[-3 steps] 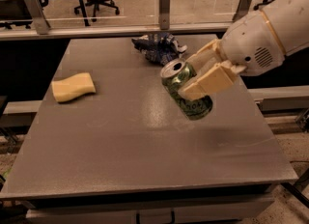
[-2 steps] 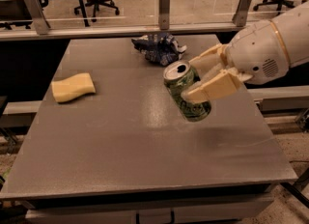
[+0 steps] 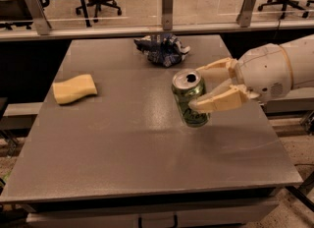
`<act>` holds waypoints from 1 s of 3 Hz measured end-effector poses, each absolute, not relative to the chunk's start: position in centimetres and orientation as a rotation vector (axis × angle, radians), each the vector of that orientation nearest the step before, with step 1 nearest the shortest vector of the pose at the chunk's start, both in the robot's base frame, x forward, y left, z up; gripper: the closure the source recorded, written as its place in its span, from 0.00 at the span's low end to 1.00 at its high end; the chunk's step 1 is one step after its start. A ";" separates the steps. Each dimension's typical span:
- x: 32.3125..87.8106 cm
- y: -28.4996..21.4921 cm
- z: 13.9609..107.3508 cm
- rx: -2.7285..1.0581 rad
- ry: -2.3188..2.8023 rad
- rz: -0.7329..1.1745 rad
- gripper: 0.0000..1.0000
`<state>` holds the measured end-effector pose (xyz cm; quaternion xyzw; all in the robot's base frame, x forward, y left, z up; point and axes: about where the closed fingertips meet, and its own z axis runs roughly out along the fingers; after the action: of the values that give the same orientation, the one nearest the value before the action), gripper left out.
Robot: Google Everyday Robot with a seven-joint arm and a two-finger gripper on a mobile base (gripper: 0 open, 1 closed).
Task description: Place green can upright
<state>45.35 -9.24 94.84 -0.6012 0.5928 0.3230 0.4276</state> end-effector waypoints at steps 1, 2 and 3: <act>46.0 -9.6 93.7 -1.443 1.436 0.870 1.00; 46.7 -10.2 92.8 -1.385 1.397 0.921 1.00; 47.2 -10.6 92.2 -1.349 1.360 0.947 1.00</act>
Offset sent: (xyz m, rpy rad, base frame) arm 0.0231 -0.0232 -0.0317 0.2488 0.0330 -0.0066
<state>47.19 -10.63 92.18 -0.5531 0.5579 0.3886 0.4815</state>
